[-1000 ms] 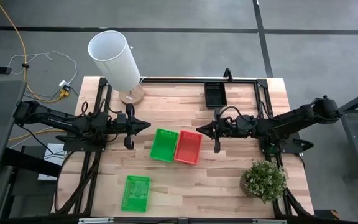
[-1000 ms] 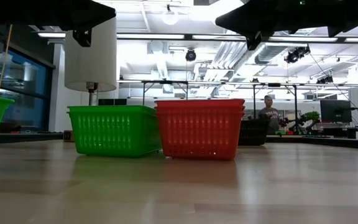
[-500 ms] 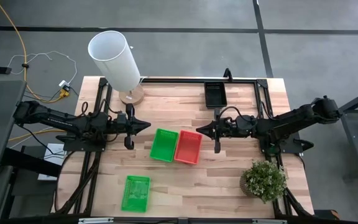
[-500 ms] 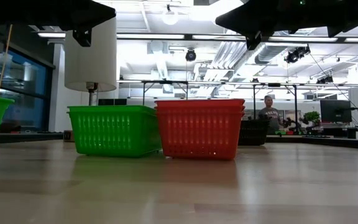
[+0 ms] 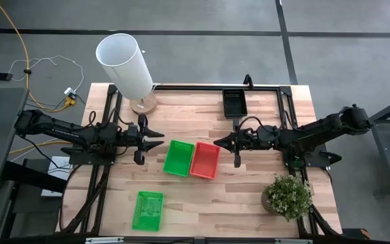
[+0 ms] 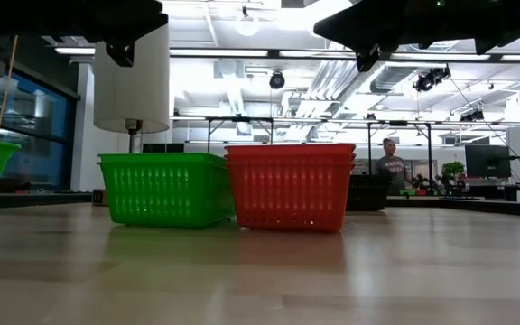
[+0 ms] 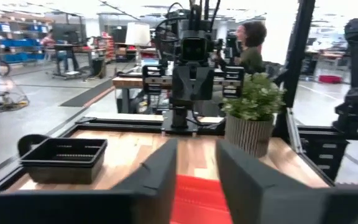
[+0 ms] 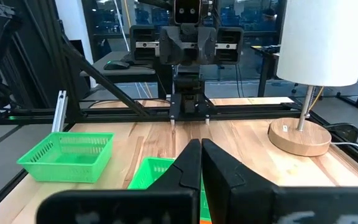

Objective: Stack baskets by color
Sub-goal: Stack the bottom green bin on top of the top green bins

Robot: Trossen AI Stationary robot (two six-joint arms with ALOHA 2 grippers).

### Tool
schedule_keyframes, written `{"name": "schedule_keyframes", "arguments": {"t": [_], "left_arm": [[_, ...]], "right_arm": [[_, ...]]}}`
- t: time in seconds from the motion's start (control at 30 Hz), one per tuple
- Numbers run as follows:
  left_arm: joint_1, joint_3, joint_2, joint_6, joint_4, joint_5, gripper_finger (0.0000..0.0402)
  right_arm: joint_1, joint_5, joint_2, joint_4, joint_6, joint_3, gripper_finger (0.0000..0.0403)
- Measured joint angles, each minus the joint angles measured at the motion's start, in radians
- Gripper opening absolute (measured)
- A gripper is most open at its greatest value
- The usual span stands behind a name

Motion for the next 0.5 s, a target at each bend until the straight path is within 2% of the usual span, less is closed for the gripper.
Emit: {"name": "schedule_keyframes", "arguments": {"t": [0.13, 0.23, 0.37, 0.5], "left_arm": [[0.0, 0.0, 0.0, -0.016, -0.008, 0.016, 0.017], [-0.001, 0.01, 0.0, -0.059, -0.04, 0.069, 0.0219], [-0.046, 0.116, 0.002, -0.091, -0.264, 0.099, 0.0257], [-0.153, 0.261, 0.053, -0.128, -0.551, 0.07, 0.0263]], "right_arm": [[0.0, -0.004, 0.0, 0.0, 0.0, 0.0, 0.0], [0.0, -0.004, 0.0, 0.0, 0.0, 0.0, 0.0], [0.0, -0.004, 0.0, 0.0, 0.0, 0.0, 0.0], [0.0, -0.003, 0.0, 0.0, 0.0, 0.0, 0.0]]}}
